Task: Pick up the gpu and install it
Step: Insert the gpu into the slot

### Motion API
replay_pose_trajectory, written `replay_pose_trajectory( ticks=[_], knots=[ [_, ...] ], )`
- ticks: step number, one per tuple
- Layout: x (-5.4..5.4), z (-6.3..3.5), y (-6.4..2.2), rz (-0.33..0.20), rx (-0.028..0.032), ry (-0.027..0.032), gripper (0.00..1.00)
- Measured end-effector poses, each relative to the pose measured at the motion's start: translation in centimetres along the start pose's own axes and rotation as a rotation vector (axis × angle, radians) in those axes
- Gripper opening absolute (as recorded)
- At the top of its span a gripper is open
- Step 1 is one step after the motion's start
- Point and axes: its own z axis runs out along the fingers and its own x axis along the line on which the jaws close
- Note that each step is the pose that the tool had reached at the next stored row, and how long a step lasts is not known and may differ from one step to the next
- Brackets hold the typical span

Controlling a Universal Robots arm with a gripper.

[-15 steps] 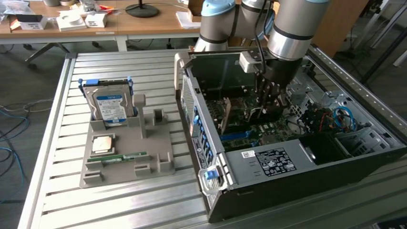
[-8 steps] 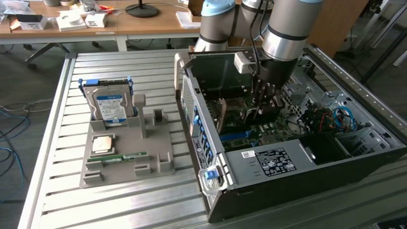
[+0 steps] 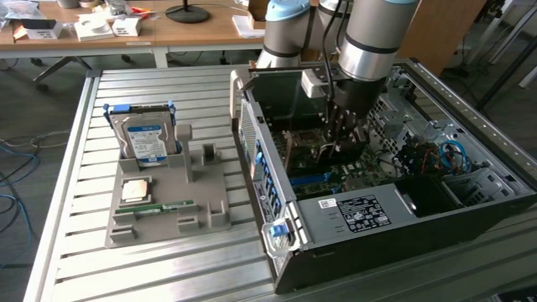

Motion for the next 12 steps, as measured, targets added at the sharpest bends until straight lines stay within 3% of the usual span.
replay_pose_trajectory(
  ticks=[12],
  knots=[
    [0.48,0.0,0.39,0.0,0.0001,-0.0001,0.26]
  ],
)
